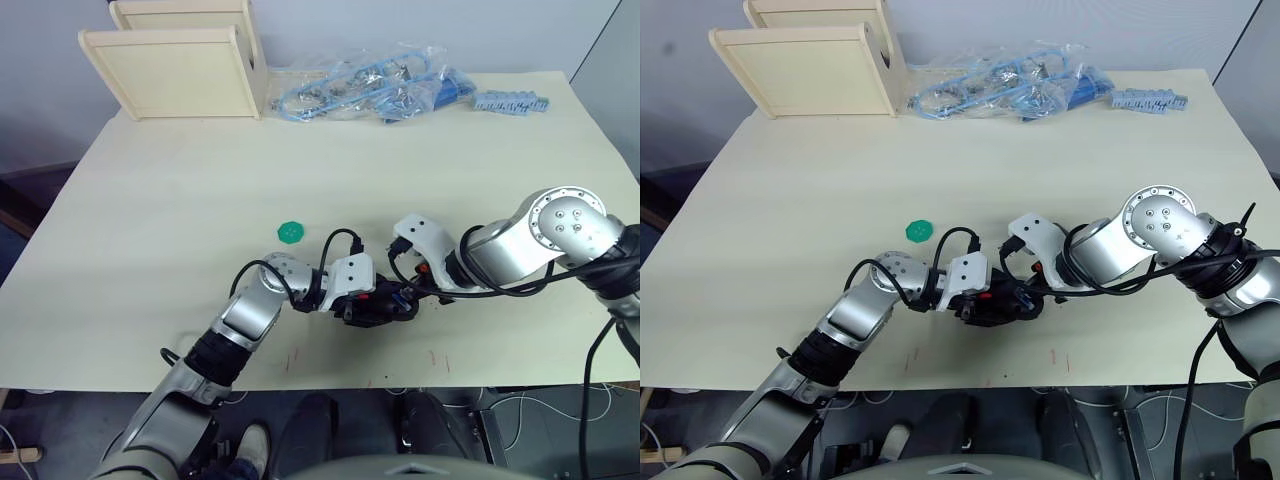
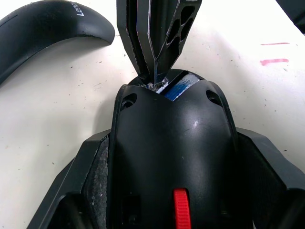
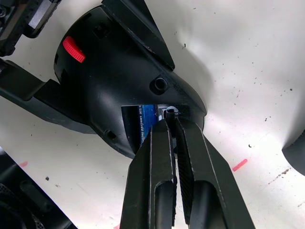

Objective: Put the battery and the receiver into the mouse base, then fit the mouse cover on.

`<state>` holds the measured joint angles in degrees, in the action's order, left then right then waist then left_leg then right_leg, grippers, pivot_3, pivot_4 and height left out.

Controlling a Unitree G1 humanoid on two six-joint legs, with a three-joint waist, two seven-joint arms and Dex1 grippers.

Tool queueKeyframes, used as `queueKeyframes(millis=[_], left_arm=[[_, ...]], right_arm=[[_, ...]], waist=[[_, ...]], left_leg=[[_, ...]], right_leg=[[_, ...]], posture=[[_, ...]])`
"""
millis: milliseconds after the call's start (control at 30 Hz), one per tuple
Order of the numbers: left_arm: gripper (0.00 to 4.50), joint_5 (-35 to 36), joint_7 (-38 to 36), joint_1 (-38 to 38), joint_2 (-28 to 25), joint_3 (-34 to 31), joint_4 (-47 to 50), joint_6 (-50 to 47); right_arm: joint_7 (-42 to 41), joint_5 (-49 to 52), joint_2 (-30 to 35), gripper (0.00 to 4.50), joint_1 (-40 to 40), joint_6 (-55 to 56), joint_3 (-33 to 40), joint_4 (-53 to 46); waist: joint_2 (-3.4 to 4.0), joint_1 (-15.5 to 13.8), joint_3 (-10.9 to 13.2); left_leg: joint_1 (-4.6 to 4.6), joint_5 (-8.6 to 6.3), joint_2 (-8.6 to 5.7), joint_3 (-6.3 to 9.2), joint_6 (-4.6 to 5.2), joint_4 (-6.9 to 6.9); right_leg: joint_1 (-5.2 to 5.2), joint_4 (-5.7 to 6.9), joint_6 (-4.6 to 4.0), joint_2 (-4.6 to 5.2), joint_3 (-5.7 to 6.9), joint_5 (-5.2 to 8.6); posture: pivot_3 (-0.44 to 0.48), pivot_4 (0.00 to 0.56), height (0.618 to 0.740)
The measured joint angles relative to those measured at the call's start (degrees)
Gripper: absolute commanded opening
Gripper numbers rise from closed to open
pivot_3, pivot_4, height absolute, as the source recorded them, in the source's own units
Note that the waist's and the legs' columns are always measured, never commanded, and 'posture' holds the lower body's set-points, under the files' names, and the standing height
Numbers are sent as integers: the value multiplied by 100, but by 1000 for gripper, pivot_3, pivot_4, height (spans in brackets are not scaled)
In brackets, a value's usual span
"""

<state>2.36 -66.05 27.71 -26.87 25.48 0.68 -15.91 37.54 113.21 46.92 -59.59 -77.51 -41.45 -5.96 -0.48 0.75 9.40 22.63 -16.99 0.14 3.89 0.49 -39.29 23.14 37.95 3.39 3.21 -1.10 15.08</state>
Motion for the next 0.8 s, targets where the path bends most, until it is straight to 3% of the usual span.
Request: queueKeyframes(millis=[800], left_arm=[[3035, 2, 17, 15, 16, 83, 69, -4]], right_arm=[[-420, 0, 207, 0, -325, -120, -407, 38]], waist=[[2, -65, -1]], left_leg=[[14, -1, 0, 4, 1, 8]], right_leg=[[0, -28, 0, 5, 8, 1]], posture=[[0, 150, 740]])
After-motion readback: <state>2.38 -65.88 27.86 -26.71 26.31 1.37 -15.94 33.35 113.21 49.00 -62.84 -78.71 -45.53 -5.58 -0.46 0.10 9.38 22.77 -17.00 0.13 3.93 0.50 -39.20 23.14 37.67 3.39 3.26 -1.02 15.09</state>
